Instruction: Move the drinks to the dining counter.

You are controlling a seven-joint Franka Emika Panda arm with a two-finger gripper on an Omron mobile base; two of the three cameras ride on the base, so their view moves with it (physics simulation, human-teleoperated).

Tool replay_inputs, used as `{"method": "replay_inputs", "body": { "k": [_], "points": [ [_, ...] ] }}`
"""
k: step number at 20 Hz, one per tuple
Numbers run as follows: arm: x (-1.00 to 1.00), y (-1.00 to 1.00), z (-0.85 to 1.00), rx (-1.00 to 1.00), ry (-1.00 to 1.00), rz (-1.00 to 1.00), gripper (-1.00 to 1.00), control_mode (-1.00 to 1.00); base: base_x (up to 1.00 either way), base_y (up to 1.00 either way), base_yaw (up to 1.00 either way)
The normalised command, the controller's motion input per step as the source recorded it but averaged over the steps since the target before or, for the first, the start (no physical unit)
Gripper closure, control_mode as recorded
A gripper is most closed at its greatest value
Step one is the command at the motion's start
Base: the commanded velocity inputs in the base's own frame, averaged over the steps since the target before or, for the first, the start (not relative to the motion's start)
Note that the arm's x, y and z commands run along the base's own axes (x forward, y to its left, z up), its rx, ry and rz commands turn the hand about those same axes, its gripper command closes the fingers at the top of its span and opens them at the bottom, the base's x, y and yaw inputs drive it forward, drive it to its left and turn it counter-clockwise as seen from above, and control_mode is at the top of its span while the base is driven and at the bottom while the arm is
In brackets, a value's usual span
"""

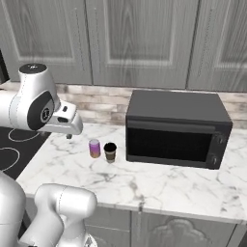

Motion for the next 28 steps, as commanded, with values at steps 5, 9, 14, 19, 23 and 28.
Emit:
{"method": "replay_inputs", "body": {
  "k": [5,9,14,19,23,28],
  "points": [
    [0.0,0.0,0.0,0.0,0.0,0.0,-1.0,1.0,0.5,0.17,-0.2],
    [0.0,0.0,0.0,0.0,0.0,0.0,-1.0,1.0,0.51,0.34,-0.21],
    [0.0,0.0,0.0,0.0,0.0,0.0,-1.0,1.0,0.49,0.24,-0.17],
    [0.07,0.0,-0.03,0.0,0.0,0.0,-1.0,-1.0,0.21,0.09,-0.05],
    [0.02,0.0,0.0,0.0,0.0,0.0,-1.0,-1.0,0.0,0.0,0.0],
    [0.1,0.0,-0.1,-0.01,0.0,0.0,-1.0,-1.0,0.0,0.0,0.0]
  ]
}}
